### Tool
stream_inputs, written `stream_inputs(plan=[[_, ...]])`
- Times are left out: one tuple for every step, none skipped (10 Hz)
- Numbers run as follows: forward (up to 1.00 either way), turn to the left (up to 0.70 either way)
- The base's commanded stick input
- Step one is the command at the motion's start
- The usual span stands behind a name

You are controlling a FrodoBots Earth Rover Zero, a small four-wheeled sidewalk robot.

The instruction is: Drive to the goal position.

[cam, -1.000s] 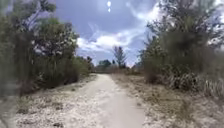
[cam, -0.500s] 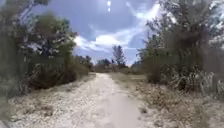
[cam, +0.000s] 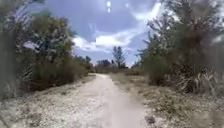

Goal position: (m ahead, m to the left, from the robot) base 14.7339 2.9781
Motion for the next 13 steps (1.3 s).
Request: stream_inputs(plan=[[0.5, 0.0], [0.5, 0.0], [0.5, 0.0], [0.5, 0.0], [0.5, 0.0], [0.5, 0.4], [0.5, 0.5], [0.5, 0.5], [0.5, 0.47], [0.5, 0.14], [0.5, 0.0], [0.5, 0.0], [0.5, 0.0]])
